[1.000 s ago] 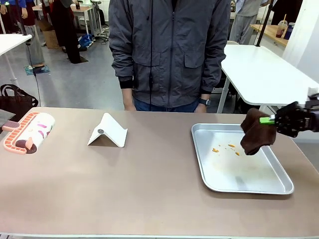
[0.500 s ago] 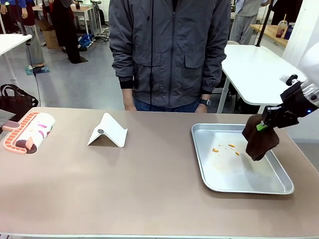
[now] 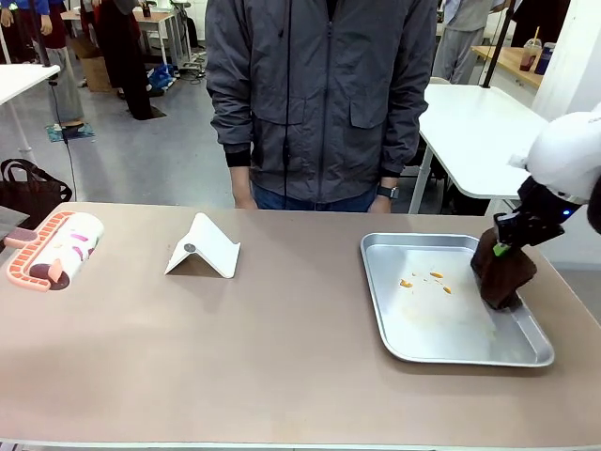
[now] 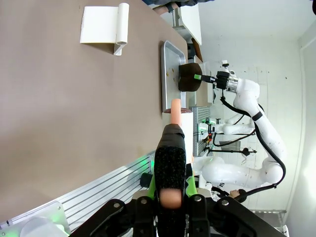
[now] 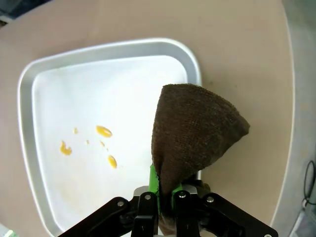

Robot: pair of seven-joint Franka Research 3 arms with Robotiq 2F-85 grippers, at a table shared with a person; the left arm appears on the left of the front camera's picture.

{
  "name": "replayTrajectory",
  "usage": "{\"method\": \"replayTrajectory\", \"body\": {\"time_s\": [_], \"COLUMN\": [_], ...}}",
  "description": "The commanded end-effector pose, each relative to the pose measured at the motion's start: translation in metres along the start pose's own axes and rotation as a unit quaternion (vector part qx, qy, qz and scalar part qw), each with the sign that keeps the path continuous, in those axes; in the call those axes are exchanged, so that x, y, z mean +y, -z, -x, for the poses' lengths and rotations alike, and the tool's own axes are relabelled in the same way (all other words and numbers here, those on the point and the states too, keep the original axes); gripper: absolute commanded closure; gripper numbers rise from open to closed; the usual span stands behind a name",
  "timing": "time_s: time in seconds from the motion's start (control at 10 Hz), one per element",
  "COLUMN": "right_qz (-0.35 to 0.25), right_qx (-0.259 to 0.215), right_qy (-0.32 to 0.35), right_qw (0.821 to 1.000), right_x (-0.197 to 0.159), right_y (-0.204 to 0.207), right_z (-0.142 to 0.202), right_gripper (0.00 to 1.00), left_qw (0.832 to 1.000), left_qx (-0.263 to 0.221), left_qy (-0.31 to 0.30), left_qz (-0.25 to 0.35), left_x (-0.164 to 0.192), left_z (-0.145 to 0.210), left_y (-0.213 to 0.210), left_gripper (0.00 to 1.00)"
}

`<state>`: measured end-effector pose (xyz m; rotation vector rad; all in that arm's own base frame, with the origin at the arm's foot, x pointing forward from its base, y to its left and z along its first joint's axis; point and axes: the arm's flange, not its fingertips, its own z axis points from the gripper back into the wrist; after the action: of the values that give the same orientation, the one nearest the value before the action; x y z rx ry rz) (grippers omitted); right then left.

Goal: Clean the surface of the table.
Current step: Clean the area not pointed to by the person.

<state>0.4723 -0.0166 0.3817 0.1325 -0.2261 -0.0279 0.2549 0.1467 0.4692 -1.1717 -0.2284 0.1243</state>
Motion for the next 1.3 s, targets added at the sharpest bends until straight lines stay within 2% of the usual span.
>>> {"method": "replayTrajectory", "body": {"time_s": [0.0, 0.3, 0.6, 0.8, 1.2], "right_qz": [-0.044, -0.133, -0.224, -0.252, -0.249], "right_qx": [-0.003, 0.027, 0.06, 0.067, 0.083], "right_qy": [0.006, 0.0, 0.013, 0.001, -0.041], "right_qw": [0.999, 0.991, 0.973, 0.965, 0.964], "right_x": [0.011, 0.043, 0.071, 0.091, 0.126], "right_y": [0.029, 0.076, 0.104, 0.11, 0.123], "right_z": [-0.013, -0.016, -0.014, -0.01, -0.005], "right_gripper": [0.89, 0.89, 0.89, 0.89, 0.89], "left_qw": [1.0, 1.0, 1.0, 1.0, 1.0], "left_qx": [-0.006, -0.006, -0.006, -0.006, -0.006], "left_qy": [0.006, 0.006, 0.006, 0.006, 0.006], "left_qz": [0.008, 0.008, 0.008, 0.008, 0.008], "left_x": [-0.001, -0.001, -0.001, -0.001, -0.001], "left_z": [0.0, 0.0, 0.0, 0.0, 0.0], "left_y": [0.002, 0.002, 0.002, 0.002, 0.002], "left_gripper": [0.78, 0.78, 0.78, 0.78, 0.78]}}
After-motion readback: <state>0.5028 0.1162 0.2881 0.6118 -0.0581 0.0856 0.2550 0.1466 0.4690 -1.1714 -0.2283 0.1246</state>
